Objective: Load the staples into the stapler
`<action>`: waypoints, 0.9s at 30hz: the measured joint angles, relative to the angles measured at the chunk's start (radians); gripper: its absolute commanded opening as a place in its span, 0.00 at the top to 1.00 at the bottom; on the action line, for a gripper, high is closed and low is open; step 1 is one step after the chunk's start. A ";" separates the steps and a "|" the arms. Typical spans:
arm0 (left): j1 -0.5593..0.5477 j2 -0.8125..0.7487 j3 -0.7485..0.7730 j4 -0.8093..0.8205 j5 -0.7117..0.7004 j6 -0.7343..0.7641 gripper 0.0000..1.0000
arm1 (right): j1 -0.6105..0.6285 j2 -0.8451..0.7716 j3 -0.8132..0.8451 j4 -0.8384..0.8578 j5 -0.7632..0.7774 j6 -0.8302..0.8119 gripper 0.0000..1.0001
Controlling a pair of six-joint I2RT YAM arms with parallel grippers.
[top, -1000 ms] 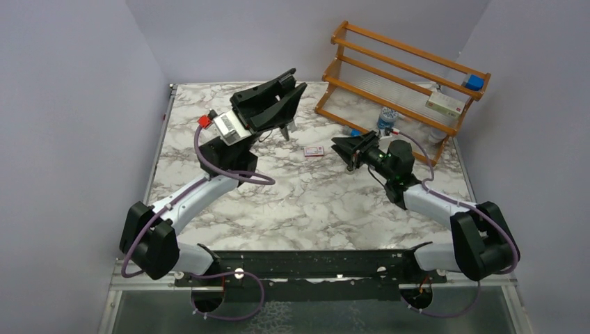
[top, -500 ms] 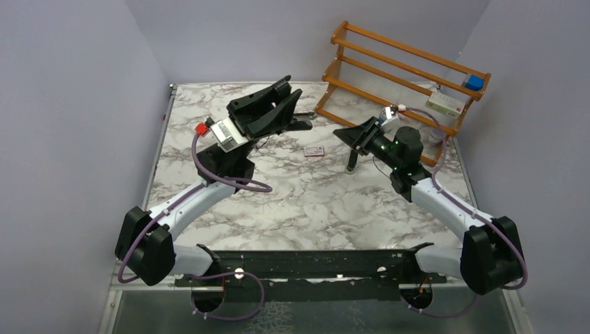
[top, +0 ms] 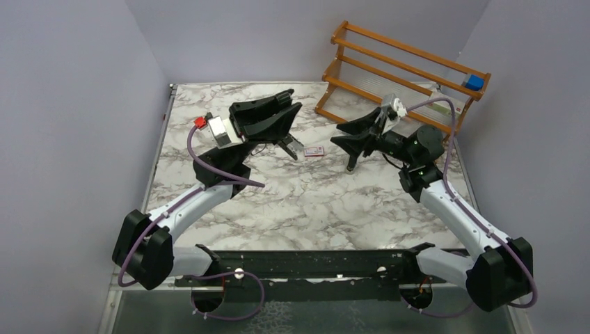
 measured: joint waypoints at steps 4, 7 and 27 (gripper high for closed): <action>0.000 0.003 -0.014 0.000 0.045 -0.093 1.00 | 0.000 0.014 0.048 0.023 -0.185 -0.078 0.45; 0.000 0.007 -0.027 0.000 0.090 -0.165 1.00 | 0.001 0.018 0.047 0.091 -0.280 -0.084 0.44; -0.026 0.006 -0.072 0.000 0.148 -0.273 1.00 | 0.206 0.204 0.193 0.192 -0.423 -0.150 0.42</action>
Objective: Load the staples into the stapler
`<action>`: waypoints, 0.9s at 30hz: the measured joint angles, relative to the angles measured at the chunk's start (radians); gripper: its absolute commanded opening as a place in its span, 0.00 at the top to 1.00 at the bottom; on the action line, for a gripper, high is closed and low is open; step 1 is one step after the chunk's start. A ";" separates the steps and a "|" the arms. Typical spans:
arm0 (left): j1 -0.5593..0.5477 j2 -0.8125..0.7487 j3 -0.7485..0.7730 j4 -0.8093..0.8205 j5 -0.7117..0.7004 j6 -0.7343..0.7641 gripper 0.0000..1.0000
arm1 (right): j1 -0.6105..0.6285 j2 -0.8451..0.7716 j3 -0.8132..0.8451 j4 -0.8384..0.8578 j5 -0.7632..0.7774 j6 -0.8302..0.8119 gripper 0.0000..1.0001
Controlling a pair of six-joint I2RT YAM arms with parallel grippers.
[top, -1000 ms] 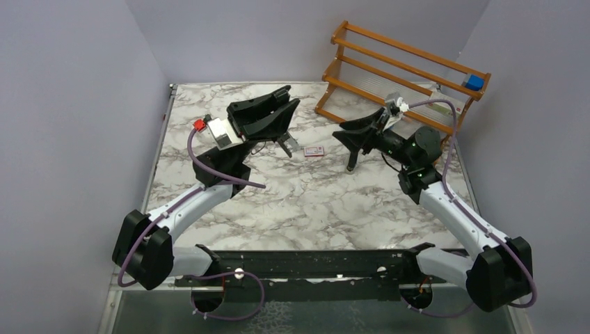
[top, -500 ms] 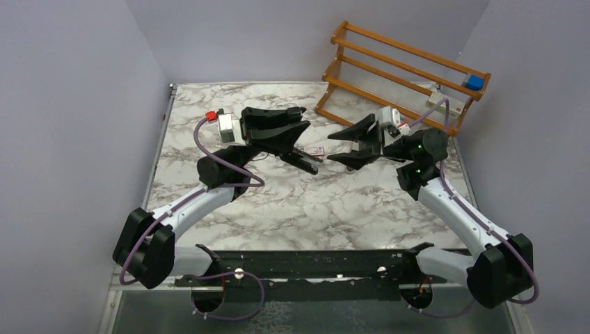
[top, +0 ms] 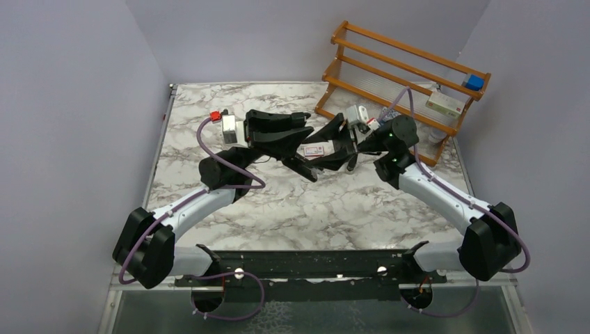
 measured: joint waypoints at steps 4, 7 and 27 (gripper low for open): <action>-0.002 0.000 0.000 0.000 0.003 0.000 1.00 | 0.040 0.038 0.003 -0.019 0.006 -0.010 0.42; -0.005 0.000 0.000 0.000 0.003 0.000 1.00 | 0.054 0.054 0.003 -0.039 0.014 -0.015 0.42; -0.007 0.002 0.000 0.000 0.016 0.010 0.96 | 0.079 0.093 0.003 -0.075 0.058 0.004 0.99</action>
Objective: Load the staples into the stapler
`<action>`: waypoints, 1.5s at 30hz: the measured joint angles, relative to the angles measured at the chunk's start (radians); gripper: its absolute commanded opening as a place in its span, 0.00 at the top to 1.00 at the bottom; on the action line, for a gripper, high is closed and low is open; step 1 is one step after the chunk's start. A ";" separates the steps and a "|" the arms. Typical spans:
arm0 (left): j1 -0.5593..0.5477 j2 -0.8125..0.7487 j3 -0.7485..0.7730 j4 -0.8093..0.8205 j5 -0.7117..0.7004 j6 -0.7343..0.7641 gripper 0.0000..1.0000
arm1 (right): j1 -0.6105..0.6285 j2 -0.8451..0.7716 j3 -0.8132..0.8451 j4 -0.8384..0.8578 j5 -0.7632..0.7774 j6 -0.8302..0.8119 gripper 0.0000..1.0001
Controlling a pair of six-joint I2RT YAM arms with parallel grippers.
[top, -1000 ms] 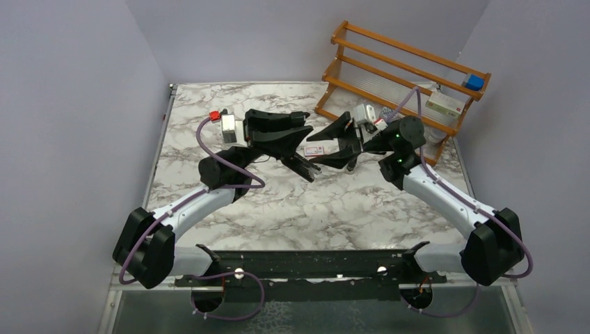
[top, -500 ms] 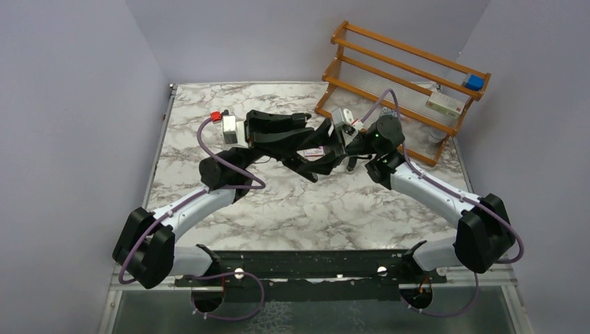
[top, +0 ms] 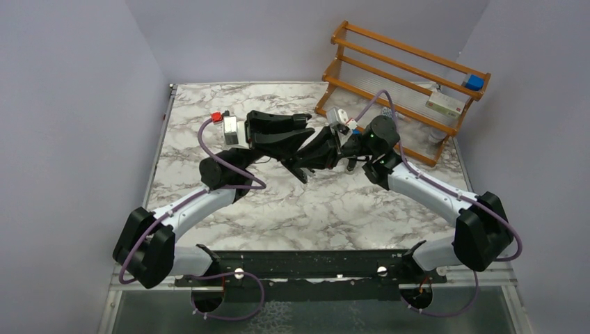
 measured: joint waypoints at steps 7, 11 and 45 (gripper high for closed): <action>0.003 -0.042 -0.062 0.001 -0.071 0.042 0.66 | 0.006 -0.021 -0.008 -0.043 0.036 0.008 0.99; 0.016 -0.089 -0.116 0.002 -0.132 0.059 0.59 | 0.008 -0.048 -0.016 -0.083 0.057 0.011 0.99; 0.044 -0.528 -0.152 -0.542 -0.467 0.707 0.27 | 0.002 -0.115 0.140 -0.655 0.509 -0.140 0.99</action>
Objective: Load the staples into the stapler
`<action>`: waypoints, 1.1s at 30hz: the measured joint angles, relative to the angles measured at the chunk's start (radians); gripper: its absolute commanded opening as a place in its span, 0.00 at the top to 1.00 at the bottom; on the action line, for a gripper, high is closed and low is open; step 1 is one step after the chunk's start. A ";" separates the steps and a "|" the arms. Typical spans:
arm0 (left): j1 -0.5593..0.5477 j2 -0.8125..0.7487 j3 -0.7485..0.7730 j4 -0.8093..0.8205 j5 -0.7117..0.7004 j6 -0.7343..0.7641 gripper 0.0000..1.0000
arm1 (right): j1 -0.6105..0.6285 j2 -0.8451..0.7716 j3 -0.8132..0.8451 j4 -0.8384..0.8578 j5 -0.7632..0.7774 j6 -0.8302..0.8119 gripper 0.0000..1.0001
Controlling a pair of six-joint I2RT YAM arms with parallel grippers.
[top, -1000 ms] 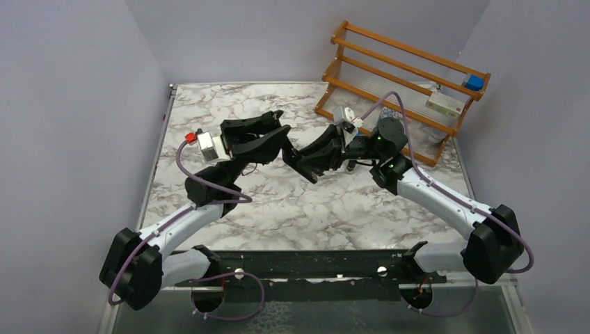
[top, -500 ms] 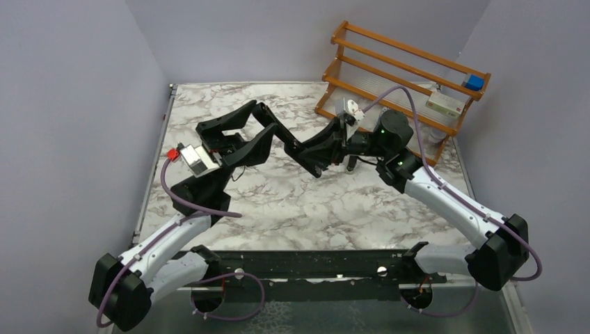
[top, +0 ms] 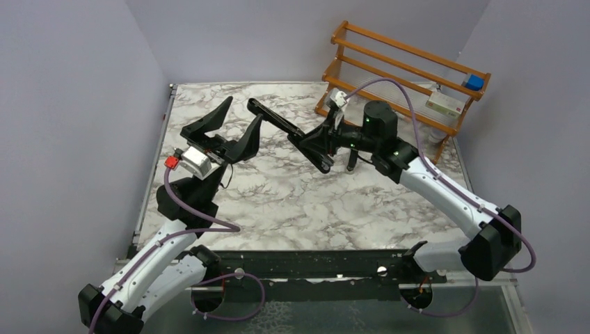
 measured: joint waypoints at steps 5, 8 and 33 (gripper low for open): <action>0.000 -0.008 0.000 -0.089 -0.006 0.052 0.27 | 0.000 0.109 0.079 -0.099 0.054 -0.038 0.99; 0.000 -0.008 0.000 -0.126 -0.008 0.058 0.27 | 0.008 0.171 0.080 -0.137 0.102 -0.053 0.99; 0.000 0.021 0.155 -0.681 -0.136 -0.098 0.25 | 0.161 0.665 0.285 -0.182 0.332 -0.184 0.99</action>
